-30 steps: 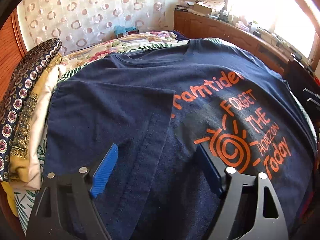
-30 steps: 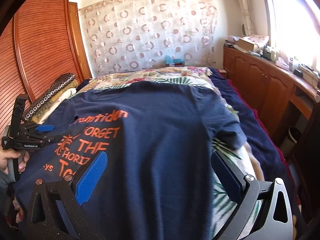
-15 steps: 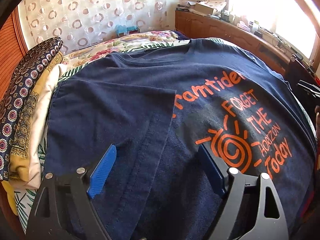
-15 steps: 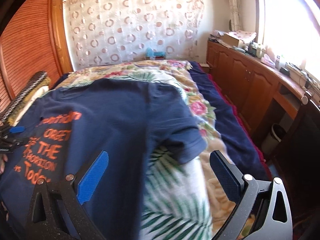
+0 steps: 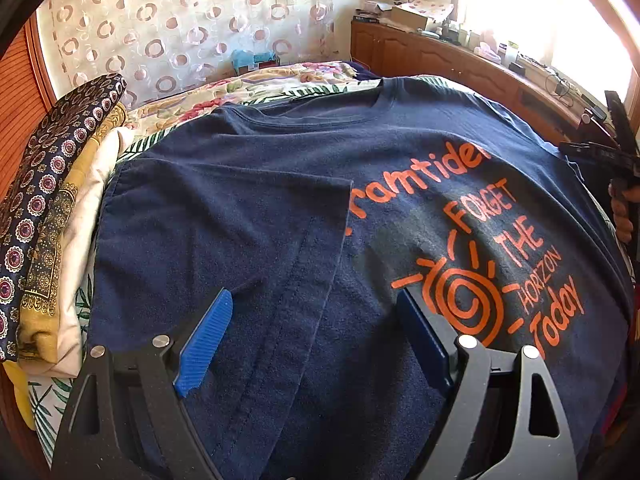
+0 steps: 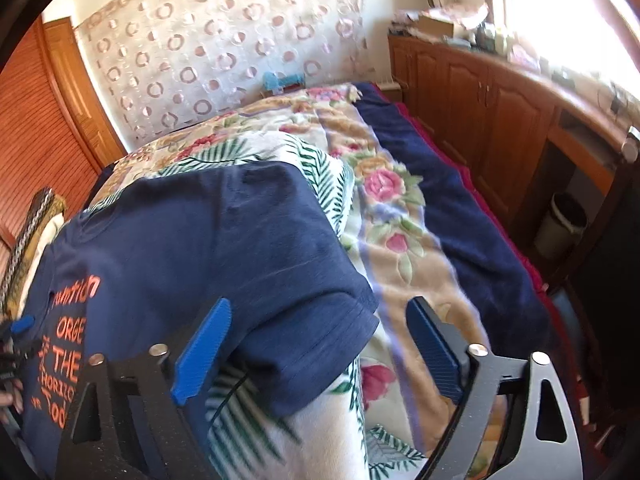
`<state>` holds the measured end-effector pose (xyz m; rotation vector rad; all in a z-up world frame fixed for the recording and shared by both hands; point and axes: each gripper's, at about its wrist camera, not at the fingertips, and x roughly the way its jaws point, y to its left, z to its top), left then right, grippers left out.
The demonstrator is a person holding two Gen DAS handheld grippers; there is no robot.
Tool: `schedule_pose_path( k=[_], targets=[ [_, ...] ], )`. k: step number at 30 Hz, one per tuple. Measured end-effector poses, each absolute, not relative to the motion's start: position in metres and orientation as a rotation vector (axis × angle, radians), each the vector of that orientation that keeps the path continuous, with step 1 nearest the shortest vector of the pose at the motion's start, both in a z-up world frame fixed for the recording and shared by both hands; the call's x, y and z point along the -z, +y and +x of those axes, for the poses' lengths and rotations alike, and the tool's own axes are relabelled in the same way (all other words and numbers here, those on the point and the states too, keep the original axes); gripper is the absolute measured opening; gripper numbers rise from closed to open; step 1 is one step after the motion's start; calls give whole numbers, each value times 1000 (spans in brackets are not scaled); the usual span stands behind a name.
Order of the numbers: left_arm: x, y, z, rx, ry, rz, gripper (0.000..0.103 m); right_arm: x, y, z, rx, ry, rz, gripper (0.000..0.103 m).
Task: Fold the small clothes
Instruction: 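Reach the right tool to the other sleeve and grasp it, then fold the sleeve inward onto the shirt with the right tool, release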
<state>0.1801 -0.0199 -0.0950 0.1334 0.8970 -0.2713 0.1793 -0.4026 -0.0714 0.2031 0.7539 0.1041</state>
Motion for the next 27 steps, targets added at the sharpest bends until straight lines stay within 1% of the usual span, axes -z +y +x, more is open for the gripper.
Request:
schedule_pose_path(
  k=[2, 9, 11, 12, 13, 14, 15, 16, 17, 22, 27],
  targets=[
    [95, -20, 180, 270, 898, 130, 85, 74, -407, 188, -106, 789, 248, 80],
    [95, -21, 181, 265, 901, 125, 85, 69, -409, 189, -144, 848, 312, 67],
    [94, -21, 181, 266, 902, 127, 85, 65, -409, 185, -178, 848, 337, 48],
    [94, -21, 181, 268, 901, 125, 85, 62, -410, 184, -188, 845, 340, 43],
    [94, -21, 180, 268, 898, 116, 85, 59, -408, 182, -194, 840, 330, 31],
    [93, -20, 179, 265, 896, 108, 85, 55, -405, 178, -196, 835, 308, 21],
    [92, -18, 178, 256, 892, 103, 85, 51, -401, 175, -179, 830, 272, 18],
    [92, -17, 177, 237, 886, 102, 85, 48, -403, 172, -164, 822, 238, 11],
    [90, -16, 176, 217, 877, 103, 85, 43, -399, 168, -154, 807, 198, 6],
    [77, -12, 167, 207, 829, 90, 85, 18, -384, 148, -126, 692, 92, 4],
    [62, -9, 152, 241, 803, 23, 85, -11, -340, 112, -175, 535, -85, 4]
  ],
)
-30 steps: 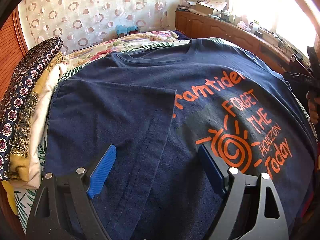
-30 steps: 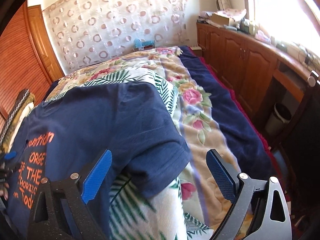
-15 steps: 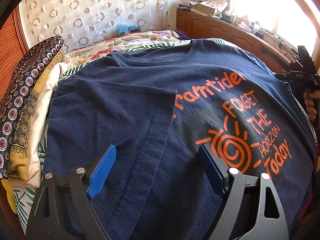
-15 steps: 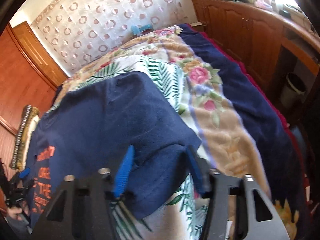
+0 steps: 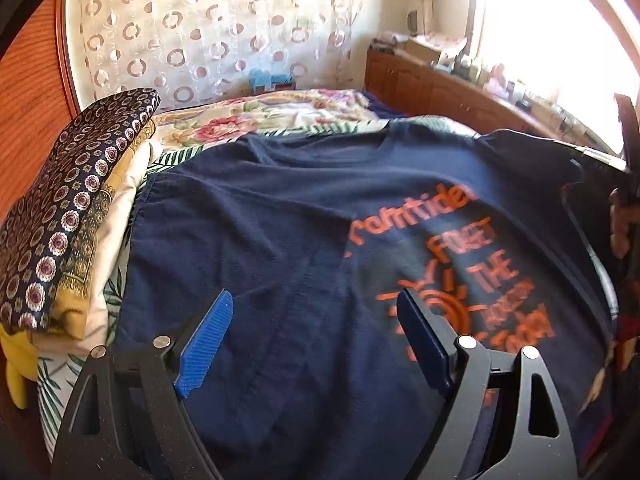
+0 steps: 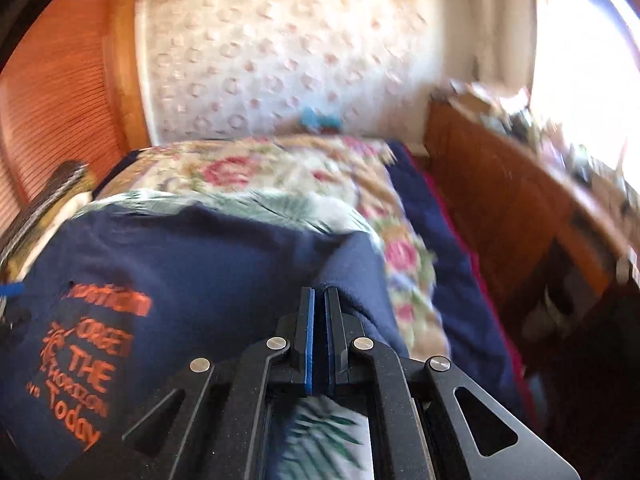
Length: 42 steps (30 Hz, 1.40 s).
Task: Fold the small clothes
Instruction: 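Fold the sleeve inward onto the shirt with the right tool, release, then grasp the shirt's side edge with the right tool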
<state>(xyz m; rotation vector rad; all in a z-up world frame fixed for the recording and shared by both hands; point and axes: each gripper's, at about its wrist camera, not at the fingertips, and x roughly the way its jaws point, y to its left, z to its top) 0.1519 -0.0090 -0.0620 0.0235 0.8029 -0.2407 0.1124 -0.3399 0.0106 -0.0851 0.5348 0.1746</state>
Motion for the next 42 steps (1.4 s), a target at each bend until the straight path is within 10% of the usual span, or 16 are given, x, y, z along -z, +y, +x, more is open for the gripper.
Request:
schedule_pose_path(
  k=[6, 11, 25, 27, 29, 30, 42],
  targets=[
    [53, -11, 123, 291, 740, -44, 85, -7, -284, 79, -358, 502, -205, 6],
    [51, -16, 107, 322, 719, -57, 85, 11, -309, 71, -352, 543, -177, 54],
    [51, -33, 100, 343, 707, -33, 85, 51, -400, 124, -223, 760, 165, 55],
    [52, -32, 100, 340, 708, -41, 85, 46, -391, 146, -226, 765, 166, 48],
    [51, -29, 98, 337, 704, -47, 85, 48, -386, 152, -270, 777, 158, 8],
    [51, -29, 98, 335, 703, -48, 85, 51, -374, 163, -278, 775, 143, 5],
    [54, -17, 94, 309, 698, -78, 85, -14, -264, 189, -465, 597, -32, 2]
  ],
)
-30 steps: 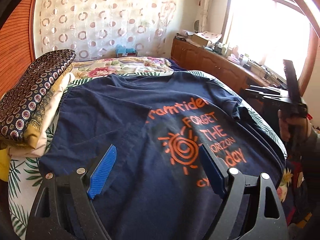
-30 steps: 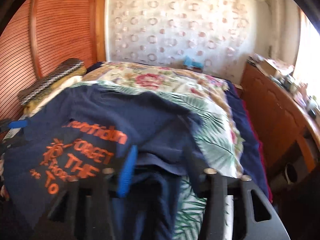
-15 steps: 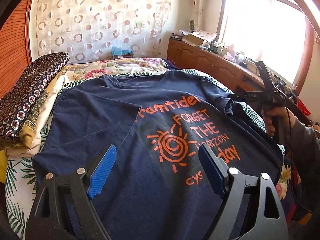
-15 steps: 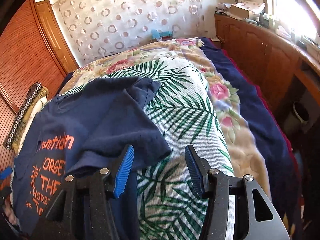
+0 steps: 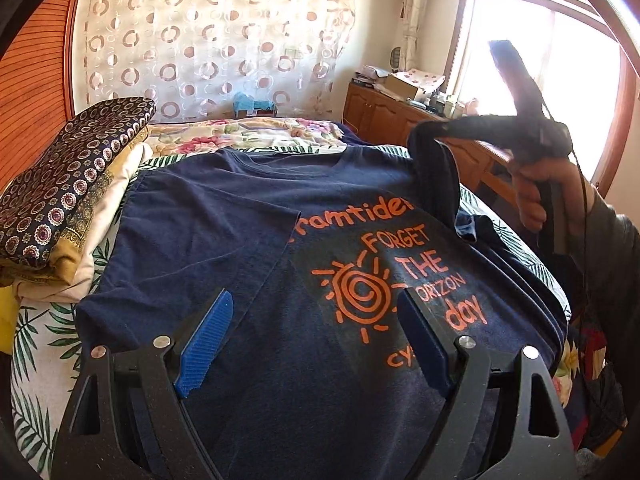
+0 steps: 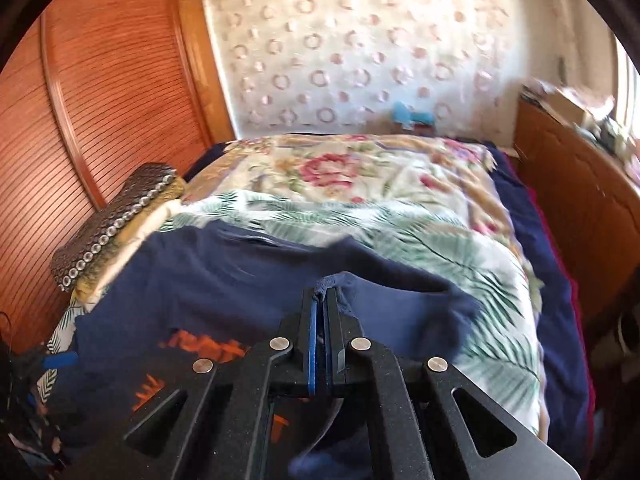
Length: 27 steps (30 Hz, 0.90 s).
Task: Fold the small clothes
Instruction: 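Grasp the shirt's side edge with the right tool, then fold the side edge toward the shirt center with the right tool, release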
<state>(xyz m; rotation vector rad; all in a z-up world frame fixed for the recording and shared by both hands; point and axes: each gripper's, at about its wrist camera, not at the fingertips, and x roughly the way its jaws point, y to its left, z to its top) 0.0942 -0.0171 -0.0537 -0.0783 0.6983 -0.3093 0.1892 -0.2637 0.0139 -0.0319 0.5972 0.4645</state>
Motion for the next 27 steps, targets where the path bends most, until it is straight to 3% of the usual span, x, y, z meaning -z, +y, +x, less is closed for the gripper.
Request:
schedule_pose_path(
  k=[3, 5, 7, 21, 24, 25, 27],
  targets=[
    [54, -14, 94, 307, 700, -83, 85, -14, -244, 190, -453, 593, -73, 9],
    [55, -13, 94, 307, 701, -88, 85, -7, -242, 194, -433, 588, -102, 41],
    [56, -12, 93, 307, 702, -95, 85, -2, -240, 190, -434, 581, -107, 51],
    [57, -18, 92, 313, 704, -95, 85, 47, -235, 140, -428, 761, -257, 48],
    [57, -17, 92, 308, 704, -97, 85, 56, -228, 142, -387, 769, -322, 19],
    [58, -17, 92, 306, 705, -98, 85, 55, -227, 140, -404, 767, -316, 5],
    [59, -17, 92, 303, 707, -99, 85, 47, -224, 135, -415, 736, -318, 4]
  ],
)
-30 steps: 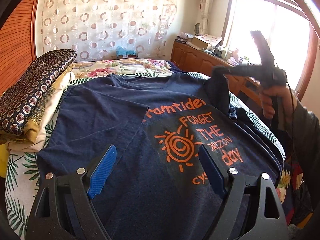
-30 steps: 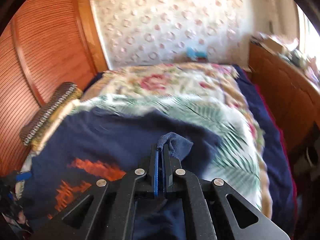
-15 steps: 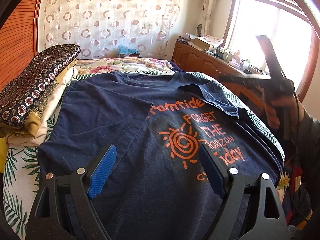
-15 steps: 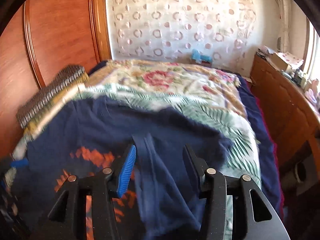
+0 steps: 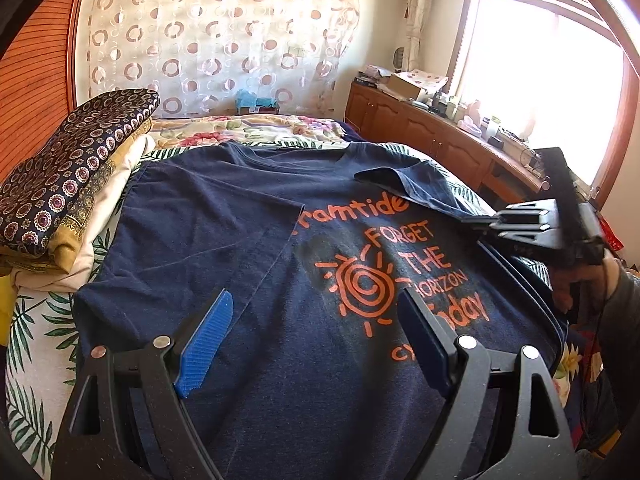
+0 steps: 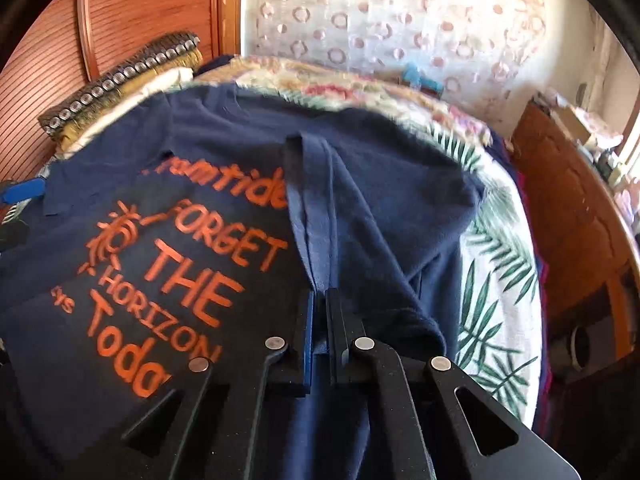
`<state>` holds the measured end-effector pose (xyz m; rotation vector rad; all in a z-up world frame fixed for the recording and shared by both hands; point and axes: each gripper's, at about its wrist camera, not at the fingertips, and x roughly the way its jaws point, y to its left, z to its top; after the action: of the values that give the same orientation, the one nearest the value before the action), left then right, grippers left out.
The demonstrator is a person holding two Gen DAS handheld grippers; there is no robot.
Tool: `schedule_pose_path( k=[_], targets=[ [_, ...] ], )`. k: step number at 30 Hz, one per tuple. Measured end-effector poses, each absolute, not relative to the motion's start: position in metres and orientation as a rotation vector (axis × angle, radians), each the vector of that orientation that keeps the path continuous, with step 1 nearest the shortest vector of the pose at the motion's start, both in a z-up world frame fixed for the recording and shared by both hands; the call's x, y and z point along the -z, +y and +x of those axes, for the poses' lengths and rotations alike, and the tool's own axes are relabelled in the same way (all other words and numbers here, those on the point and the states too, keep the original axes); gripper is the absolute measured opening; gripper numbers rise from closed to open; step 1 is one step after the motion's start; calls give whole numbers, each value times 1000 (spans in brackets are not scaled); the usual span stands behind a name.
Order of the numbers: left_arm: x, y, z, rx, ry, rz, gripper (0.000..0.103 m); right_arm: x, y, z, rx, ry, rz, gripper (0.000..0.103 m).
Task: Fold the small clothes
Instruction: 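Fold the side edge toward the shirt center with the right tool, release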
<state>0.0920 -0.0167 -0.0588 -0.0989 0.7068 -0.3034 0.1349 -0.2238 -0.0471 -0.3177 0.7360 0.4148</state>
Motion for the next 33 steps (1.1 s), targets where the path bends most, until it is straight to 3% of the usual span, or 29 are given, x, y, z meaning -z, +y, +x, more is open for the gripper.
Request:
schedule_pose_path(
  k=[6, 8, 15, 25, 27, 28, 33],
  targets=[
    [59, -19, 92, 306, 711, -93, 85, 28, -217, 114, -598, 698, -266, 4],
    [57, -18, 91, 303, 706, -94, 85, 35, -212, 114, -578, 722, -313, 15],
    [59, -15, 93, 298, 707, -103, 85, 37, -229, 119, -495, 700, -292, 33],
    [60, -16, 94, 299, 713, -99, 85, 68, -221, 143, -426, 775, -340, 33],
    [60, -15, 94, 296, 713, -102, 85, 68, -219, 142, -440, 764, -351, 26],
    [60, -14, 94, 295, 714, -104, 85, 67, -217, 141, -452, 762, -360, 11],
    [61, -15, 94, 295, 714, -105, 85, 59, -216, 132, -454, 724, -347, 6]
  ],
)
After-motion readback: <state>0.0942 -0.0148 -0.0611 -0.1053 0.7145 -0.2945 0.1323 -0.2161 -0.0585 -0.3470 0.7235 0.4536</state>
